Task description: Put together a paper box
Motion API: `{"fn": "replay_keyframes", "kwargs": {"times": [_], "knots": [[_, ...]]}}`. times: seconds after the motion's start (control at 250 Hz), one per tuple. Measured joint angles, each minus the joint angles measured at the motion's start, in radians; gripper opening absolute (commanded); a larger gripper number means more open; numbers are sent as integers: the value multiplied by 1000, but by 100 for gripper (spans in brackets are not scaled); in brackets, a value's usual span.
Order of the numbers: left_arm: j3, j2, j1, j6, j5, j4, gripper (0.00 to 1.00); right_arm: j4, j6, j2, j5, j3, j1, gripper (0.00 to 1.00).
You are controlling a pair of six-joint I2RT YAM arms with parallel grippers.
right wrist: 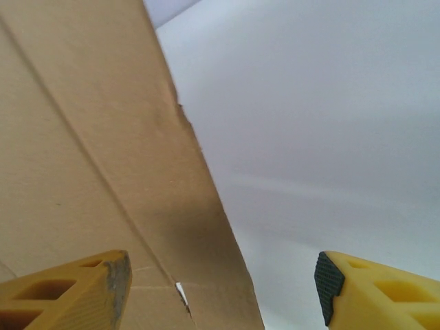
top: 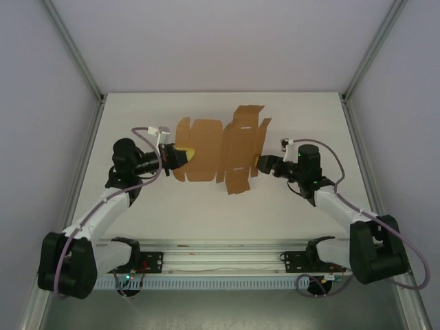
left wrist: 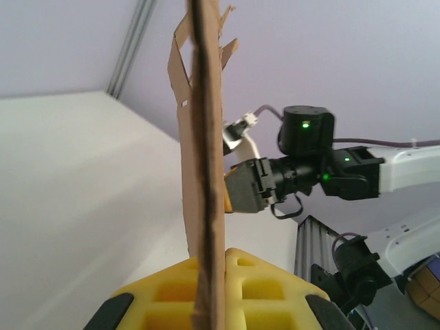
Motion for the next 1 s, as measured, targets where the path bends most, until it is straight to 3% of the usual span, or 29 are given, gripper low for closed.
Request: {"fn": "replay_keyframes", "kwargs": {"times": [0.204,0.296,0.392,0.436,0.684,0.763,0.783,0.839,0.855,0.871,0.907,0.927,0.999], "knots": [[-5,-98,-35,3,11,14,0,24,-48,-111,-78,0,0,68],[-5,-126,-36,5,11,14,0,39,-68,-165,-94,0,0,50],[-5,-145,-36,7,0,11,0,41,-92,-210,-100,-1,0,49],[-5,-150,-36,6,-6,10,0,38,-103,-227,-104,-1,-2,44],[-5,-163,-36,6,-76,-26,0,22,-153,-313,-94,-26,-2,0],[-7,-165,-36,7,-113,-48,0,2,-169,-319,-86,-27,-2,0],[-10,-166,-36,6,-123,-56,8,-5,-169,-319,-84,-26,-2,0],[-20,-169,-38,7,-163,-80,9,-41,-187,-316,-80,-19,-2,0],[-24,-170,-40,7,-179,-91,14,-54,-194,-314,-79,-14,-2,0],[-27,-171,-42,7,-193,-100,29,-71,-198,-310,-76,-8,-2,0],[-37,-172,-43,10,-236,-122,79,-107,-214,-298,-68,8,-2,0],[-42,-174,-44,11,-258,-131,97,-128,-223,-290,-64,18,-1,0],[-58,-176,-44,12,-360,-185,100,-204,-257,-248,-40,59,-2,0]]}}
